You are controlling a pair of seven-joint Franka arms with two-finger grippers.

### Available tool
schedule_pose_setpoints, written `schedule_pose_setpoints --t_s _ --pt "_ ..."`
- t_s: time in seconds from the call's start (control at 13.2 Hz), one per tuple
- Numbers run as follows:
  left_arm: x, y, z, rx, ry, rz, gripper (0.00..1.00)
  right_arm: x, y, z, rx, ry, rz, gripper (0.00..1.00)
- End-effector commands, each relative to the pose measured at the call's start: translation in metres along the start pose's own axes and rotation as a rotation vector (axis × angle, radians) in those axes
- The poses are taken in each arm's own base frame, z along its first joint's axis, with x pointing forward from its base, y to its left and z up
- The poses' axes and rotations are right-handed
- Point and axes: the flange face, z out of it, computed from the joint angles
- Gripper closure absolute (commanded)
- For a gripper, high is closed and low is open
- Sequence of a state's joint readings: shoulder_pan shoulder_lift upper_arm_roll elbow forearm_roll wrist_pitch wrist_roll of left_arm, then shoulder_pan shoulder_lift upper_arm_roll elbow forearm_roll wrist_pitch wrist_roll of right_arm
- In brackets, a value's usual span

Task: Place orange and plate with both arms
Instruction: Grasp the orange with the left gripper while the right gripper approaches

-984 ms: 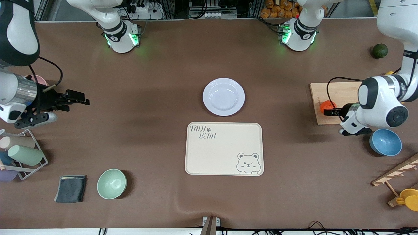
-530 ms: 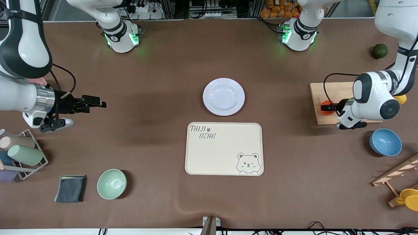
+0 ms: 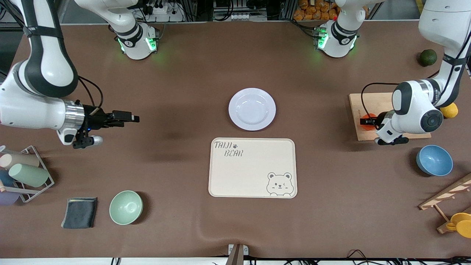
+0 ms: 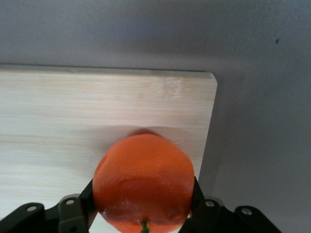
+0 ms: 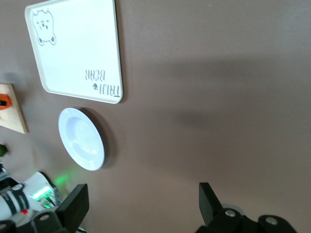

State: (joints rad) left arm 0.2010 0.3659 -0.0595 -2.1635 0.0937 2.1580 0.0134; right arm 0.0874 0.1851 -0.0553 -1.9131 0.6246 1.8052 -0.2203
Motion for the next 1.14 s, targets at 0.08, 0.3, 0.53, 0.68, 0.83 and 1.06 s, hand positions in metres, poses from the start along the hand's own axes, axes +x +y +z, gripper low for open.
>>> schedule_pose_setpoints --t_s 0.08,0.3,0.53,0.68,0.83,1.06 --pt "-0.007 0.006 -0.049 0.031 0.081 0.033 1.0 -0.002 -0.002 0.021 0.085 0.002 0.056 0.0" --pt "-0.011 0.052 -0.086 0.03 0.093 0.031 1.0 -0.007 0.005 0.046 0.157 -0.008 0.095 0.0" --pt "-0.016 0.133 -0.113 0.036 0.078 -0.018 1.0 -0.017 0.011 0.082 0.211 -0.002 0.115 0.0" --pt "-0.023 0.192 -0.12 -0.005 0.085 -0.074 1.0 -0.023 0.011 0.106 0.23 0.0 0.088 0.0" --pt "-0.032 0.251 -0.125 -0.041 0.086 -0.103 1.0 -0.027 0.014 0.123 0.262 -0.008 0.084 0.0" --pt "-0.045 0.336 -0.122 -0.088 0.061 -0.124 1.0 -0.035 0.02 0.15 0.321 -0.001 0.047 0.0"
